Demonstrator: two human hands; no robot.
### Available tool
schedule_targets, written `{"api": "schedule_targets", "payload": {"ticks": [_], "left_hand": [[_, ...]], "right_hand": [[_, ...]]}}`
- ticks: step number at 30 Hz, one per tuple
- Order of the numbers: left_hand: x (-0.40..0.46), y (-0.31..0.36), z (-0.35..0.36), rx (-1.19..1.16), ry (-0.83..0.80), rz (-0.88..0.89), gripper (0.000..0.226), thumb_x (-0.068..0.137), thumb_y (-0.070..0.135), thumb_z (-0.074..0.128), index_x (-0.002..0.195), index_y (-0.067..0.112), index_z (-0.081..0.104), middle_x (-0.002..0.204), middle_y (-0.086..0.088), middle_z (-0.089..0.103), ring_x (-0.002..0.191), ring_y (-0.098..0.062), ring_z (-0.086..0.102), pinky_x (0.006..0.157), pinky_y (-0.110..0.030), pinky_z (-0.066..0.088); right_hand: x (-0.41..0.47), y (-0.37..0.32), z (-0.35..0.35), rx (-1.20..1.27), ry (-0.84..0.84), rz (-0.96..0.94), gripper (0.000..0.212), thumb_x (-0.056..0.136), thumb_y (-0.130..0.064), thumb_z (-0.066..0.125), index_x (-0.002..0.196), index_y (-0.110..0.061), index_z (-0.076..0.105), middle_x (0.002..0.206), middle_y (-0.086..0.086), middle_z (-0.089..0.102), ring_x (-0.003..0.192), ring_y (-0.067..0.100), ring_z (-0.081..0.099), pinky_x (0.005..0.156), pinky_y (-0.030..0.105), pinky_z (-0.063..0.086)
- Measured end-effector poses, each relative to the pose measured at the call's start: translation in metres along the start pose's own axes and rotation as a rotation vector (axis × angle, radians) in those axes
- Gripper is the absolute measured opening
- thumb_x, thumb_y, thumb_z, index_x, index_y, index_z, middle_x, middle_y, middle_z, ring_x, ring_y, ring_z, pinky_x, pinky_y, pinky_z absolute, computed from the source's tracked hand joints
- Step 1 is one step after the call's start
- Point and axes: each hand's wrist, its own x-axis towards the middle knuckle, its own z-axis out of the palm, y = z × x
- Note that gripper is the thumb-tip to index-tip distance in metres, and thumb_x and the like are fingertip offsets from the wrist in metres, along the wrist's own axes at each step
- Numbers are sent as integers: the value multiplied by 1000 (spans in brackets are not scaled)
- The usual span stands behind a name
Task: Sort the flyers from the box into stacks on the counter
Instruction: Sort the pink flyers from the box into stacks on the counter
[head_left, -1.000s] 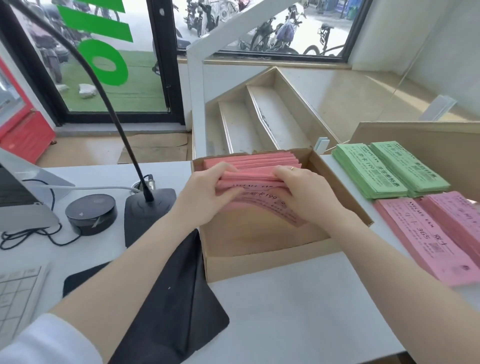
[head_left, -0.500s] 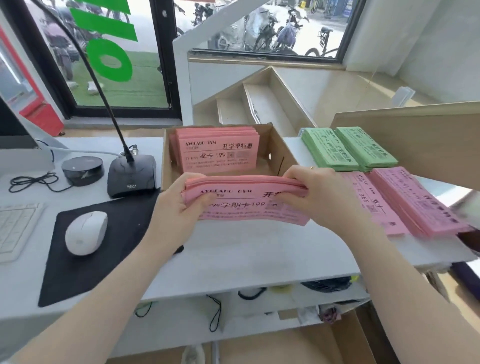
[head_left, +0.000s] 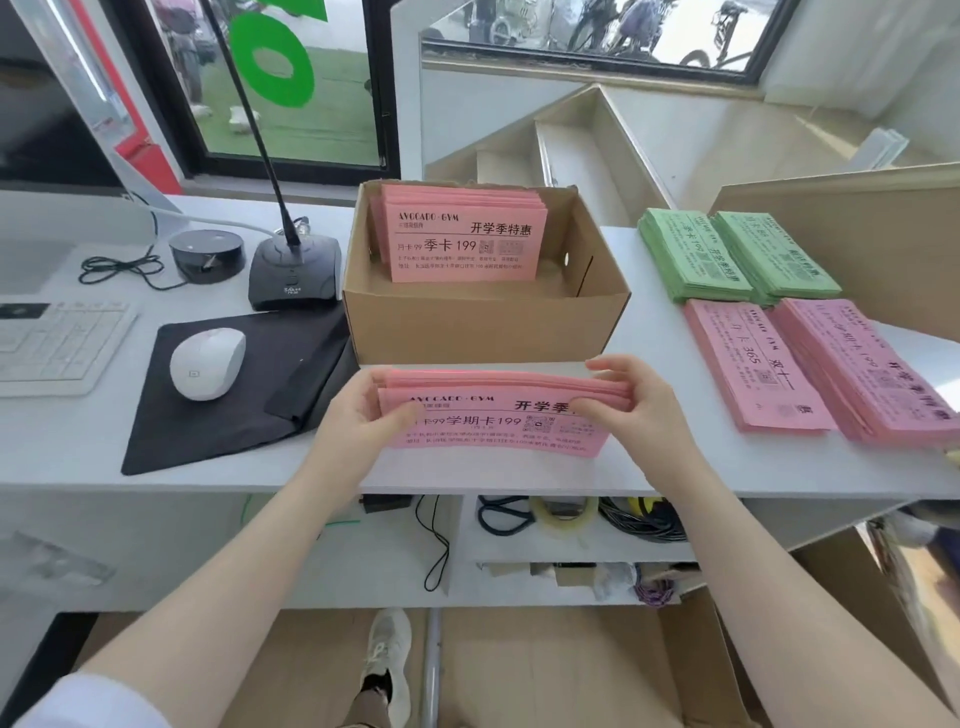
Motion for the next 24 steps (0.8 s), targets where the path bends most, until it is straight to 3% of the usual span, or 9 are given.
{"api": "schedule_targets", "payload": {"ticks": [3,5,9,11,14,18,21,24], "left_hand": [[4,8,4,-46,67,26,11,92,8,51,102,14,53,87,7,63,74,4,60,66,-9,47],[7,9,11,-81,133,18,8,95,17,47,99,14,53,84,4,58,69,2,57,63,-11,47],[11,5,31,-153,199,-31,13,95,29,49,84,20,51,79,5,57,72,-8,55,68,-26,47],[10,1,29,-154,145,10,13,85,29,60,85,21,49,77,9,55,70,-5,54,65,-23,47],[9,-6,15,-38,-32,21,25,78,13,69,92,21,51,81,11,64,78,-5,61,72,-22,51],[13,2,10,58,-67,85,20,86,-2,59,90,16,51,76,15,66,77,0,62,71,-15,49],[20,11,9,40,-49,114,20,86,-4,56,89,15,49,78,7,61,74,2,59,66,-12,48],[23,-7,3,140,-132,-12,21,88,2,56,101,19,53,93,10,66,90,-4,63,82,-22,52]], "right_hand": [[-3,16,-1,420,2,106,23,86,1,56,101,-18,58,89,2,66,82,15,62,76,29,47],[-4,25,3,515,-18,122,21,87,0,54,101,-15,58,92,4,68,84,16,63,76,32,48],[-6,27,19,486,-26,87,29,78,-2,65,106,-9,60,100,8,70,93,21,66,78,32,54],[-4,28,22,461,7,88,27,81,4,60,103,-11,62,98,6,72,92,21,68,77,31,55],[-2,30,22,445,12,80,28,81,4,60,108,-5,60,98,7,72,93,22,68,76,31,54],[0,17,20,436,52,17,26,81,4,59,106,-4,59,92,2,73,90,19,68,73,27,53],[4,9,14,397,78,-16,23,81,6,59,103,-3,58,89,0,72,89,17,67,74,25,54],[-1,21,20,329,45,56,25,85,1,59,107,-10,59,97,-1,72,91,13,67,75,25,52]]}}
